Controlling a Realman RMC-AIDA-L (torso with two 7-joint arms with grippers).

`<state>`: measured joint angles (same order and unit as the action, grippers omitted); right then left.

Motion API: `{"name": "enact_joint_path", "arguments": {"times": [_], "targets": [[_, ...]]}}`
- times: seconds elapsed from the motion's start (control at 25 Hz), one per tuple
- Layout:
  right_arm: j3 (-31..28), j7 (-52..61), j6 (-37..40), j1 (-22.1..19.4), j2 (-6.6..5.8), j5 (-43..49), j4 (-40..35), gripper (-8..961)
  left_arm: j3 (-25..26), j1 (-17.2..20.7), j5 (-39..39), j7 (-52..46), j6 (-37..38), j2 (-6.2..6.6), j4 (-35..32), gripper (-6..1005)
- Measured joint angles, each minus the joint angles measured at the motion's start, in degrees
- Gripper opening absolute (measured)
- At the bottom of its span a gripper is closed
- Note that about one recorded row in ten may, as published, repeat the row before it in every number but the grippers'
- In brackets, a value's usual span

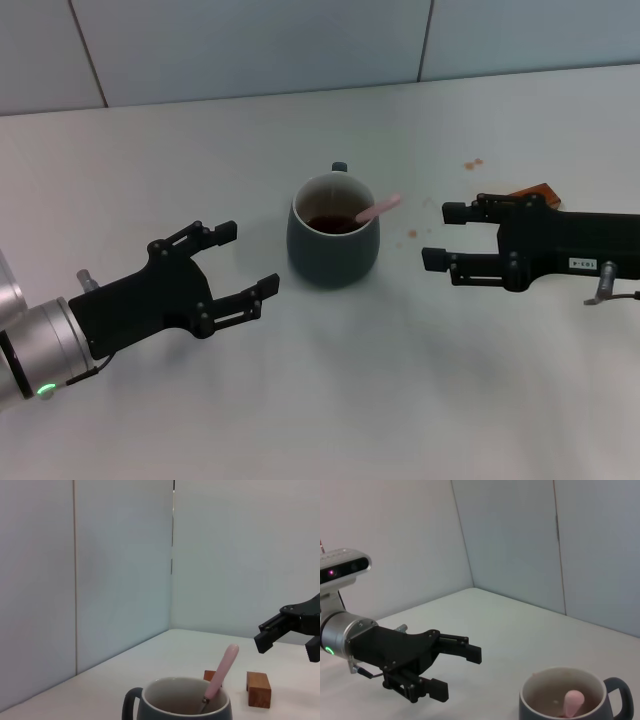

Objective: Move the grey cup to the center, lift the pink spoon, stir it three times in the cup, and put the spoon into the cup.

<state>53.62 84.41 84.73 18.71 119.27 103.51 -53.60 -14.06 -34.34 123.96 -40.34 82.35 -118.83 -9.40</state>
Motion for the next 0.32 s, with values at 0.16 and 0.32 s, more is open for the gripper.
{"name": "enact_joint_path", "arguments": {"times": [0.16,0.32], "targets": [[-0.01,0.1,-0.01,0.09,0.0,-0.03,0.17,725,0.0,0.05,-0.03,0.05,-0.04,0.0,-0.01,859],[-0.14,0.1,-0.25,0.27,0.0,-0.1,0.83,725,0.0,0.01,-0.05,-0.02,-0.03,0.0,0.0,859]]}}
